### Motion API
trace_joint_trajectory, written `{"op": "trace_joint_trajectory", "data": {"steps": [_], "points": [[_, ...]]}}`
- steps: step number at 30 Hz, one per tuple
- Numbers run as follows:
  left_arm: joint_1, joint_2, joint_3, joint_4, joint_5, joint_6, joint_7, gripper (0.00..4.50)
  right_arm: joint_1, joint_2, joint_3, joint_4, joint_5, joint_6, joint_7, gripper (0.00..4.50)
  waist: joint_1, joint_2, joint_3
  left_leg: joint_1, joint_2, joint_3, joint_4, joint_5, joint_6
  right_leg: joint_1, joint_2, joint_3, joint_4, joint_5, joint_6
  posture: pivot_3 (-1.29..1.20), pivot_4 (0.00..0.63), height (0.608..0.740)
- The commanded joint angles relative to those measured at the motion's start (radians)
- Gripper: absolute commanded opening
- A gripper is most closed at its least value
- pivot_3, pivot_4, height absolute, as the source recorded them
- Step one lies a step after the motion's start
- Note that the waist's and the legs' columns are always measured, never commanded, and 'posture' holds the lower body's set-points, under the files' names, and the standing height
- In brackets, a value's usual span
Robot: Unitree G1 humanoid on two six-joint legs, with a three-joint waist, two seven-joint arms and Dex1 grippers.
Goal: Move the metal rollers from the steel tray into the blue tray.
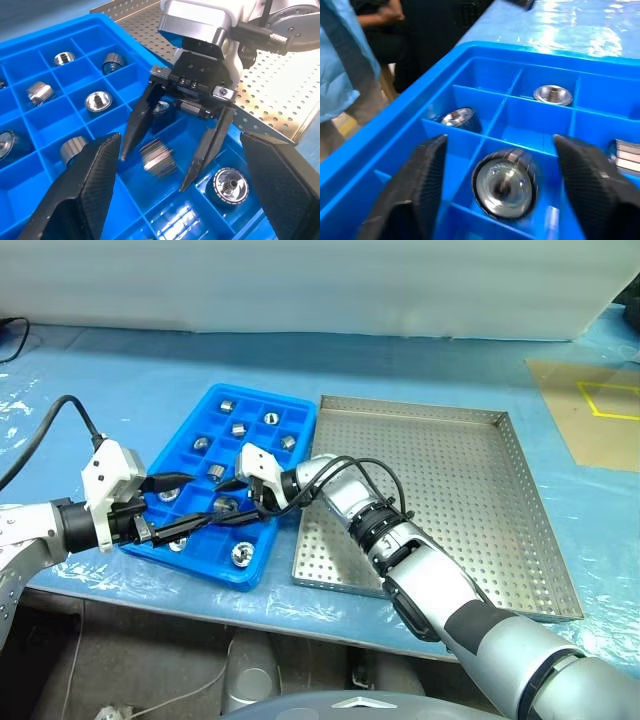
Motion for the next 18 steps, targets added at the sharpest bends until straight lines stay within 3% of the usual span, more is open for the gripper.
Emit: {"op": "trace_joint_trajectory", "data": {"steps": [1, 9, 18], "points": [[-0.04, 0.023, -0.024, 0.025, 0.006, -0.033, -0.019, 4.03, 0.011, 0.032, -0.034, -0.044, 0.018, 0.03, -0.024, 3.56, -0.001, 0.0, 0.0, 0.0, 0.0, 0.0, 0.0, 0.0, 0.0, 0.0, 0.0, 0.0, 0.0, 0.0, 0.0, 0.29, 0.15, 0.74], [-0.218, 0.025, -0.179, 0.16, 0.048, -0.088, -0.08, 4.03, 0.029, -0.053, -0.147, -0.193, 0.093, 0.146, -0.053, 3.56, -0.015, 0.0, 0.0, 0.0, 0.0, 0.0, 0.002, 0.001, -0.002, 0.001, 0.0, 0.0, 0.0, 0.0, 0.0, 0.14, 0.15, 0.74], [-0.513, -0.104, -0.445, 0.49, 0.19, -0.237, -0.218, 4.03, 0.284, -0.364, -0.222, -0.719, 0.16, 0.412, -0.061, 3.56, -0.054, 0.0, -0.001, 0.004, -0.001, 0.0, 0.002, 0.002, -0.004, 0.005, 0.001, 0.001, 0.0, 0.001, 0.001, -0.11, 0.15, 0.74]]}}
